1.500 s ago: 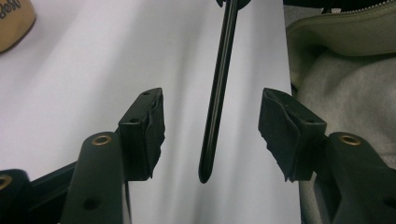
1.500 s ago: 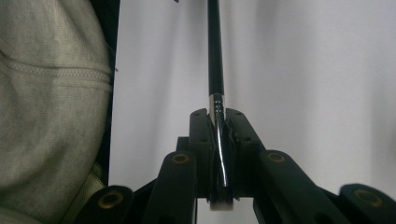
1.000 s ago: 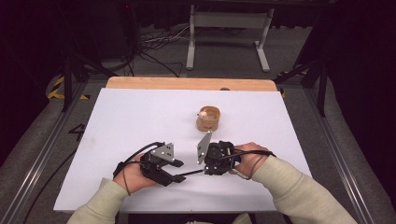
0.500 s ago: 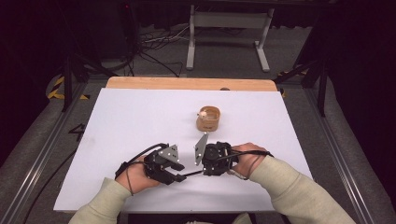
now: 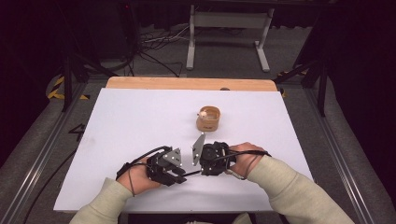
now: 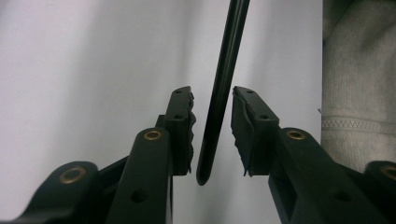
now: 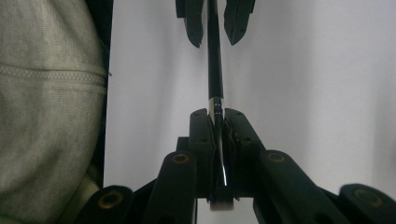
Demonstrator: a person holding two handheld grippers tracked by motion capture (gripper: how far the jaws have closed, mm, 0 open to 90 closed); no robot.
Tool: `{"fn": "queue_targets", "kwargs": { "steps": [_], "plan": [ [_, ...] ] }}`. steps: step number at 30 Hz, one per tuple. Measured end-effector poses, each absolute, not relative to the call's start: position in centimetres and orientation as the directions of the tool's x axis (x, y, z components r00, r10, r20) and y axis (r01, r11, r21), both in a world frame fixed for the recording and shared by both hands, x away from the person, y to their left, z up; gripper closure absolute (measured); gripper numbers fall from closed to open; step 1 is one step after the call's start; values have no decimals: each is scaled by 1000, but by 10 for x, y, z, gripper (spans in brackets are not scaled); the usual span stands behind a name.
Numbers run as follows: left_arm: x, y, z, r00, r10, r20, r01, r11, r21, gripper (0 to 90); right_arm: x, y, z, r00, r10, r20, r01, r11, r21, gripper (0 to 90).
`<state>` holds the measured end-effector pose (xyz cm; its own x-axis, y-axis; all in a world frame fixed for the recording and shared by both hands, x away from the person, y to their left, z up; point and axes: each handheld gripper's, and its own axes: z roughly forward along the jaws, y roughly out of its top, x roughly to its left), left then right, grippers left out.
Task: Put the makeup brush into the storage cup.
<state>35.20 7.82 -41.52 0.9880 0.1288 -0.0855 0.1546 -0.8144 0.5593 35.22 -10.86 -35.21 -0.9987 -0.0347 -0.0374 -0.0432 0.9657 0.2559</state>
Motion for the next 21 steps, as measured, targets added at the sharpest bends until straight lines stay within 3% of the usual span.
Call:
{"fn": "queue_targets", "kwargs": {
  "steps": [12,21],
  "plan": [
    [348,75,-419,993,101,-56,115,-835,538,800,353,-107,-353,-998,-50,-41,-59,962,266,823],
    [346,75,-420,997,62,-37,72,-842,534,825,352,-106,-352,-998,-58,-35,-65,962,264,819]
  ]
}}
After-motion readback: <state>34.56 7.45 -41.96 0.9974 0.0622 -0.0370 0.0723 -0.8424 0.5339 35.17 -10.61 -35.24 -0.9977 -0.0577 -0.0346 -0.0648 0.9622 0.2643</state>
